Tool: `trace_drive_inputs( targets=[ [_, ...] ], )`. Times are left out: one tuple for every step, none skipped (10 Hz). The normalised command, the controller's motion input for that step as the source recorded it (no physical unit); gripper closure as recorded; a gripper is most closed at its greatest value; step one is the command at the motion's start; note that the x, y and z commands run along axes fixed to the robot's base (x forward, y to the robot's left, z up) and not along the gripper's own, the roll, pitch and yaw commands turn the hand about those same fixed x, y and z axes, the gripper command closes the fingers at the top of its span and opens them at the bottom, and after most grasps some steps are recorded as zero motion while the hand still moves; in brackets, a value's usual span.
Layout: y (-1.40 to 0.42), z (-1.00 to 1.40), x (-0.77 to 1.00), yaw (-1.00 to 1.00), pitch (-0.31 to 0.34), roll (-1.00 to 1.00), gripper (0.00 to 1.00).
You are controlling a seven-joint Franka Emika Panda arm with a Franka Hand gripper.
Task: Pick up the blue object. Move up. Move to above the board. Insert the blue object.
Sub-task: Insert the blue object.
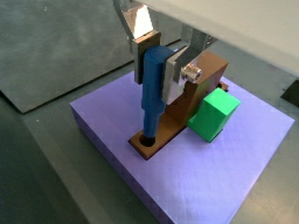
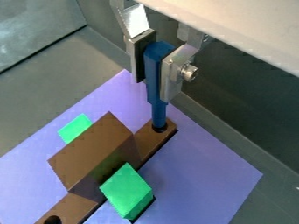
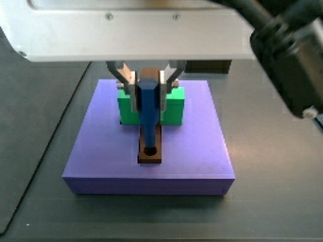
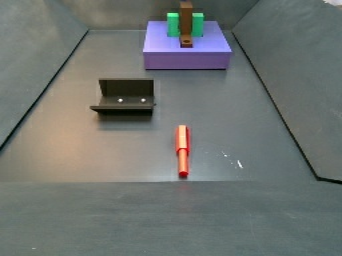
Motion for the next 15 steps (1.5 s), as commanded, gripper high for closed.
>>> trace_drive_inputs(
  targets=[
    [-0.05,-0.19,0.03,0.00,-0.030,0.00,1.00],
    [-0.05,-0.19,0.01,0.00,-0.034,0.00,1.00],
    [-0.06,-0.19,0.02,0.00,-0.034,0.00,1.00],
    [-0.03,-0.22,0.01,0.00,-0.041,0.00,1.00],
    [0.00,-0.23,0.10,0.00,-0.030,0.00,1.00],
    [0.00,-0.14,0.12,0.00,0.000,0.00,1.00],
    [0.00,-0.16,0.11,0.00,0.000,0.00,1.00],
    [0.00,-0.17,0.13,0.00,0.000,0.00,1.00],
    [0.00,-0.13,0.13,0.02,0.000,0.00,1.00],
    [0.00,-0.15,0.02,0.00,-0.007,0.00,1.00],
    [0.00,-0.18,0.00,0.00,-0.019,0.00,1.00],
    [0.00,-0.27,0.00,0.00,-0.039,0.00,1.00],
    [0.00,-0.31,0.00,0.00,-0.044,0.01,1.00],
    [0.00,-0.33,0.00,0.00,-0.044,0.02,1.00],
    [0.00,-0.32,0.00,0.00,-0.039,0.02,1.00]
  ],
)
